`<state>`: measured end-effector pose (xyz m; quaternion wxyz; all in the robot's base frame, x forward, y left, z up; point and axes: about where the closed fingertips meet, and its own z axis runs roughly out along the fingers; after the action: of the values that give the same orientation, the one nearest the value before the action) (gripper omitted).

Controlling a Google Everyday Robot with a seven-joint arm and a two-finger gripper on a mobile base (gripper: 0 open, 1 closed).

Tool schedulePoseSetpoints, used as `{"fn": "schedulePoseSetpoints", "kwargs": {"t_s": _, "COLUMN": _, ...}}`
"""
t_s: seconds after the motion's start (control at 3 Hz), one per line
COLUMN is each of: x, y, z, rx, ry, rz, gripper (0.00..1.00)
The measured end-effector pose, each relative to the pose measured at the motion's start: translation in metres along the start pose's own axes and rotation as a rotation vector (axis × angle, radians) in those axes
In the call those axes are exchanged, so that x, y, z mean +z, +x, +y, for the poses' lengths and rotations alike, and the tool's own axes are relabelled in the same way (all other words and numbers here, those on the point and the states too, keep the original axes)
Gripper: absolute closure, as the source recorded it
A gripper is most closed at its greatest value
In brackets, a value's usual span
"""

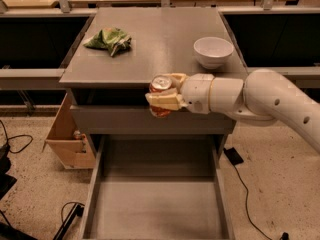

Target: Place coke can into middle drawer

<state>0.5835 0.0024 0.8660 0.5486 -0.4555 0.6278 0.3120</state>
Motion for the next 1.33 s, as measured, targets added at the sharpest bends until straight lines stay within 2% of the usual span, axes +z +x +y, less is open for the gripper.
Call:
{"fn": "schedulePoseSetpoints", "kwargs": {"t_s": 0.33, "x": 0.024, "y": 0.067, "z": 0.033, "rx": -0.007, "ry": -0.06, "rz": 0.035, "gripper": 1.0}}
{"fn": "schedulePoseSetpoints", "kwargs": {"t_s": 0.67, "x": 0.049, "y": 0.129, "z": 0.044, "rx": -0.01, "ry": -0.097, "rz": 0.034, "gripper": 1.0}}
{"fn": "schedulePoseSetpoints", "kwargs": {"t_s": 1.0, "x": 0.064, "y": 0.188, "z": 0.05, "rx": 0.011, "ry": -0.108, "rz": 0.008, "gripper": 1.0}}
{"fn": "schedulePoseSetpoints", "kwargs": {"t_s": 1.33, "x": 0.069, "y": 0.231, "z": 0.055, "rx": 0.08, "ry": -0.103, "rz": -0.009, "gripper": 1.0}}
